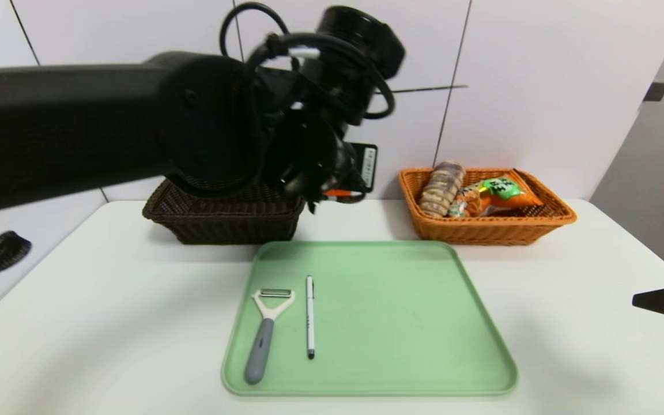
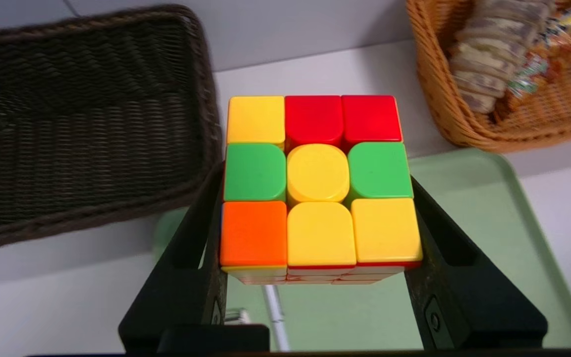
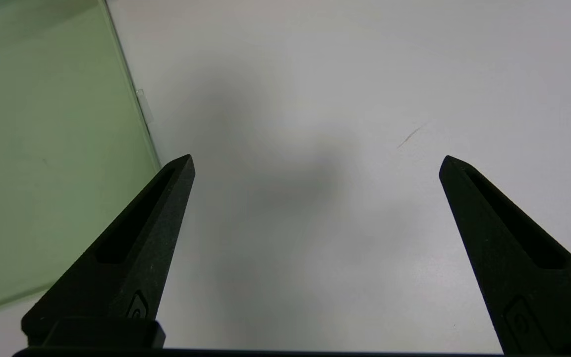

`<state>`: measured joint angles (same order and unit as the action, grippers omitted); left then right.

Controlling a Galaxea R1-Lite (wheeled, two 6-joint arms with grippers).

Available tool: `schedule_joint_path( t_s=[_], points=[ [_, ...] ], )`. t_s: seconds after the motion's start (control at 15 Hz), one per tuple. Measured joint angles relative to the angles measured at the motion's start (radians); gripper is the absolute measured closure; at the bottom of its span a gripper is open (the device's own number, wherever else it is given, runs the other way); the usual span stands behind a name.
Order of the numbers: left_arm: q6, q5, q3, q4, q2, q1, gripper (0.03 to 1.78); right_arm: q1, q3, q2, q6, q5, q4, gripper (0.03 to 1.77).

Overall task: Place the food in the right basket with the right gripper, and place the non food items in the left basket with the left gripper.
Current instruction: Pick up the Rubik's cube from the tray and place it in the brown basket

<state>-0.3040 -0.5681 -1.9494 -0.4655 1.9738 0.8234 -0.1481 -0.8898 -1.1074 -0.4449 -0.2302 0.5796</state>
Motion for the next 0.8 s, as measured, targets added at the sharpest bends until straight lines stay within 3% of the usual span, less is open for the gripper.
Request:
schedule_joint_path(
  t_s=[0.27,0.4,0.6,0.8],
  points=[
    [0.054,0.227,0.0,-0.057,-0.088,-0.238,0.83,0.001,0.0,-0.019,0.0,0.003,-0.042,0.09],
    [0.081,0.304,0.004,-0.077,-0.101,-0.362,0.83,0.001,-0.001,-0.031,0.001,0.003,-0.043,0.09],
    [0.117,0.384,0.005,-0.083,-0.075,-0.534,0.83,0.001,-0.007,-0.05,0.001,0.003,-0.064,0.09],
    [0.132,0.434,0.005,-0.079,-0.006,-0.63,0.83,0.001,-0.014,-0.071,0.001,0.003,-0.084,0.09]
  ],
)
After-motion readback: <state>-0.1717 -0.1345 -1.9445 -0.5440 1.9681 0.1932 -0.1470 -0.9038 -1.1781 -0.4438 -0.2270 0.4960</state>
